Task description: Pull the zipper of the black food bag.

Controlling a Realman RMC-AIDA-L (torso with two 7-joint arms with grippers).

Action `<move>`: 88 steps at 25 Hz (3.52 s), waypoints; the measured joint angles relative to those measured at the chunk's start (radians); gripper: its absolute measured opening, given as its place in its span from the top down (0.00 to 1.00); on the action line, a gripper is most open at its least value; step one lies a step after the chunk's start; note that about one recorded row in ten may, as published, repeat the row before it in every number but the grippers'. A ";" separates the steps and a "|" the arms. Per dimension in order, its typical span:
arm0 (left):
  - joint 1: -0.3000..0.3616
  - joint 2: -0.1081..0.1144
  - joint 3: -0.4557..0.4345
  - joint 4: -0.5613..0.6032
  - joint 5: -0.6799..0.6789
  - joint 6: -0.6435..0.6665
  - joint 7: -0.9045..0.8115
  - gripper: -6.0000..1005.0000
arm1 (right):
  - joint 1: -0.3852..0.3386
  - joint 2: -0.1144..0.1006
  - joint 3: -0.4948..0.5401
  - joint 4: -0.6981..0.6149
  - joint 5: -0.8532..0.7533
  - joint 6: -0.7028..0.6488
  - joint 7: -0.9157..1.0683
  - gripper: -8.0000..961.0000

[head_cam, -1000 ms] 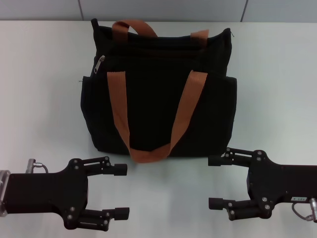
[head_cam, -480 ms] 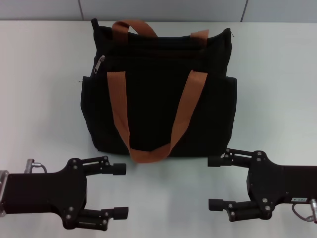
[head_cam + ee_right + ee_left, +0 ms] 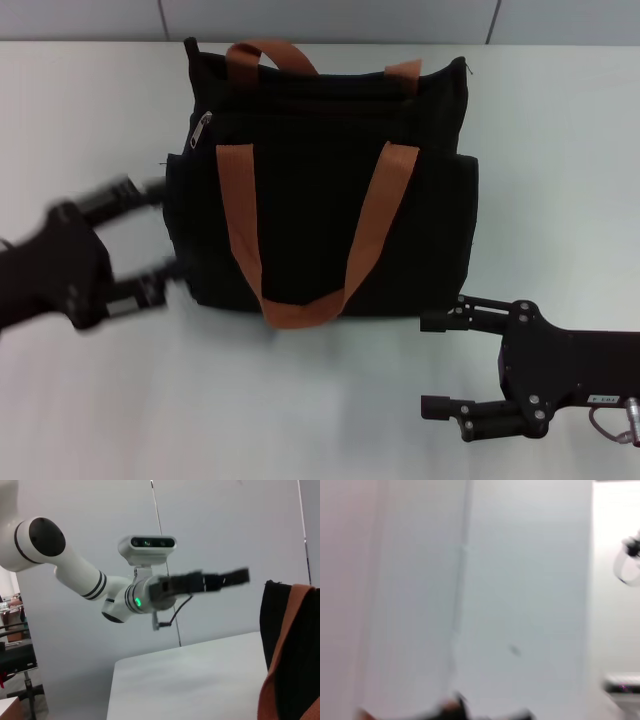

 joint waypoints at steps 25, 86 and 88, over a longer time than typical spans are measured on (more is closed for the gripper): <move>-0.176 0.054 0.071 0.070 0.113 -0.448 -0.045 0.21 | -0.009 -0.003 0.005 0.000 -0.003 0.002 0.004 0.14; -0.078 -0.046 0.020 0.048 -0.186 -0.392 0.360 0.96 | 0.561 -0.034 -0.072 -0.124 0.083 0.229 1.275 0.14; -0.079 -0.046 0.020 0.048 -0.186 -0.392 0.361 0.96 | 0.578 -0.031 -0.105 -0.124 0.080 0.259 1.293 0.14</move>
